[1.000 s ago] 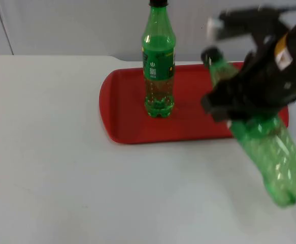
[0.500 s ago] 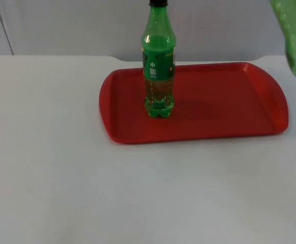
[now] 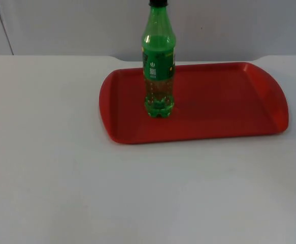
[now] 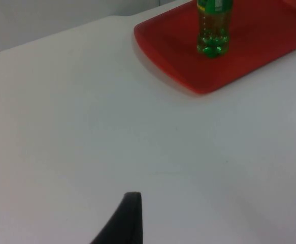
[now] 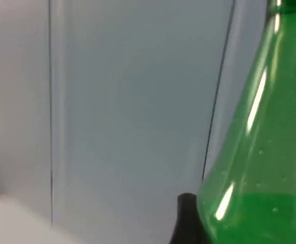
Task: Place the bottle upright on the tray.
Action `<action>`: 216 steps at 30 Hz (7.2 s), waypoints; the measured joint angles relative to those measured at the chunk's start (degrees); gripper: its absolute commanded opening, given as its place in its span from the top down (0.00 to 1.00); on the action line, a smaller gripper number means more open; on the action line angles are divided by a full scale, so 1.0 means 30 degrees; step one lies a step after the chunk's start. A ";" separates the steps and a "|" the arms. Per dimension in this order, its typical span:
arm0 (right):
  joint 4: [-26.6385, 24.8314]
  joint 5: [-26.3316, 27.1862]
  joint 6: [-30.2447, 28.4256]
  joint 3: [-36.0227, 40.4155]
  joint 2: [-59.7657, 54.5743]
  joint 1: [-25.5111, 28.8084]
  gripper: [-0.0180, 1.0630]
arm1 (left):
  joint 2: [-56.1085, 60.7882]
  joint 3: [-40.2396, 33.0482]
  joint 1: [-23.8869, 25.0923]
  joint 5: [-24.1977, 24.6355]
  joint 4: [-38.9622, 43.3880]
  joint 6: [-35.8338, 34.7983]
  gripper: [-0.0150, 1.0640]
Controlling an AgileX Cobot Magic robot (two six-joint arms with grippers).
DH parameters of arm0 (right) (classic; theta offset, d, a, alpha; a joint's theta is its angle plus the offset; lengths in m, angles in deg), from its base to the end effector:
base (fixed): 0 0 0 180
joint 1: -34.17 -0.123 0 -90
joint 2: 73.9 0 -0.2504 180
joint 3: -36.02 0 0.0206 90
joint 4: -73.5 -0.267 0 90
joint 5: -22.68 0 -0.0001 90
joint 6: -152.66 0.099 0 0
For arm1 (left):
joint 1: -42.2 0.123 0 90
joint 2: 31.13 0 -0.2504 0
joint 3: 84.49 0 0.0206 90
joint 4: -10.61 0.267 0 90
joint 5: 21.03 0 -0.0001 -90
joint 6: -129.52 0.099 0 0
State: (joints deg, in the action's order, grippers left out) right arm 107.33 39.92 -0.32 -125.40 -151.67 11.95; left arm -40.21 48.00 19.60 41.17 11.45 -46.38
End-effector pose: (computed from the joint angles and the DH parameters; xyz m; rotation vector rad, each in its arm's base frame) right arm 0.2820 0.1328 0.3723 -0.4781 1.3593 0.3568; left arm 0.0476 -0.0184 0.2790 0.4790 2.0222 -0.1801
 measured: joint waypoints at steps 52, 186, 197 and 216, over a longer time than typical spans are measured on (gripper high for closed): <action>-0.9947 1.6994 -0.9444 -0.3299 -1.8866 0.1069 0.98 | 0.0000 0.0000 0.0000 0.0000 0.0000 0.0000 0.03; -1.0428 1.2908 -0.9007 0.2418 -1.8426 0.1108 0.01 | 0.0000 0.0000 0.0000 0.0000 0.0000 0.0036 0.03; -1.0906 0.0953 -0.9007 0.3799 -1.2602 0.1108 0.01 | 0.0000 0.0000 0.0000 0.0000 0.0000 0.0036 0.03; -1.0994 -1.1830 -0.8869 0.3812 -0.4364 0.1108 0.01 | 0.0000 0.0000 0.0000 0.0000 0.0000 0.0036 0.03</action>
State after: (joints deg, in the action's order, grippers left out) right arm 74.34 4.43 -26.92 -113.97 -164.76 15.27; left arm -40.21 48.00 19.60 41.17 11.45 -46.27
